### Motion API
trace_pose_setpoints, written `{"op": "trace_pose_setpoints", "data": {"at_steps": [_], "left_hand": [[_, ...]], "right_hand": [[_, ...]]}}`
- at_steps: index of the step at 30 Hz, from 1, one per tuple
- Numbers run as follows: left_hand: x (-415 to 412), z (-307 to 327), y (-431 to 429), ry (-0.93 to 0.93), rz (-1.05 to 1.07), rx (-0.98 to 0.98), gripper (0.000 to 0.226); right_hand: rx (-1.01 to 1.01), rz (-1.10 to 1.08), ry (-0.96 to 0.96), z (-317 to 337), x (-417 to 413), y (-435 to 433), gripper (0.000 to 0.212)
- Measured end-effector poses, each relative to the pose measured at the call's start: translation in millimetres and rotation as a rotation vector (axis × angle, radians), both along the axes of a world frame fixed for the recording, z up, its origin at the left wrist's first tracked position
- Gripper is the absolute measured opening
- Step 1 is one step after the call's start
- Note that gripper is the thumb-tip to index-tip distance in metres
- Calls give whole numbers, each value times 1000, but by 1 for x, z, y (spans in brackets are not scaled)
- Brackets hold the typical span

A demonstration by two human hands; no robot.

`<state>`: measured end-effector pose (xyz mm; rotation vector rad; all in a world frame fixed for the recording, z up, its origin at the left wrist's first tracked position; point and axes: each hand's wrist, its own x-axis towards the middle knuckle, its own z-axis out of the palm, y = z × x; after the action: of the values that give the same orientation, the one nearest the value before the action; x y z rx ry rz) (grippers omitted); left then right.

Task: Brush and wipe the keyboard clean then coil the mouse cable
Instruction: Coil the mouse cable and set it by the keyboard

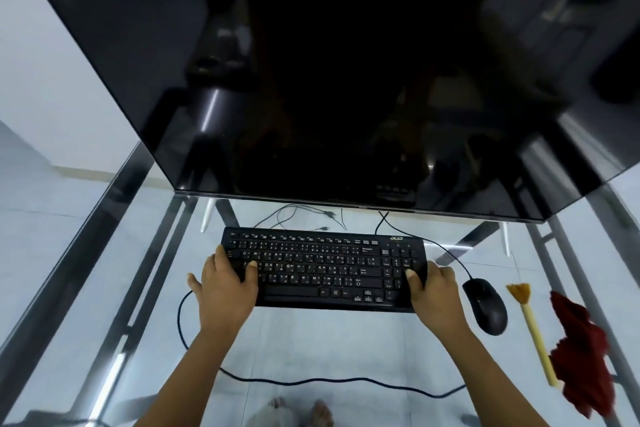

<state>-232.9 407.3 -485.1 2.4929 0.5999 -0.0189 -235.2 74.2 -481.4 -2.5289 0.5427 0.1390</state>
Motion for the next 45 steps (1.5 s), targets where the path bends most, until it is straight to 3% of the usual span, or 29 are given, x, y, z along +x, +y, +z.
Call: {"op": "trace_pose_setpoints", "data": {"at_steps": [4,7,10,13,16,20,27,32,37,41,45], "left_hand": [[19,4,5,-52,-45,-108,59],[22,15,11,-72,-141,-150,83],[11,10,25,8,-235,-52,124],[4,-4,34,74,-243,-74,124],[13,-3,31,61,-215,-87,111],[31,8,20,8,-215,-90,110],[59,4,28,72,-225,-104,89],[64,2,33,32,-307,-77,92],[55,-1,36,71,-350,72,97],[39,1,18,-14,-412,166,89],[34,-5,-19,-47,-591,242,91]], "right_hand": [[58,-1,5,5,21,0,34],[114,39,22,12,25,-5,38],[59,120,58,9,8,-11,69],[-18,159,68,-2,0,-12,94],[-34,147,49,-2,13,-9,84],[-53,137,87,11,36,-2,74],[-106,129,188,22,61,4,81],[-110,112,223,30,61,10,82],[-107,91,200,43,48,6,58],[-267,-14,56,51,19,-28,44],[-374,4,105,52,-10,-57,45]]}}
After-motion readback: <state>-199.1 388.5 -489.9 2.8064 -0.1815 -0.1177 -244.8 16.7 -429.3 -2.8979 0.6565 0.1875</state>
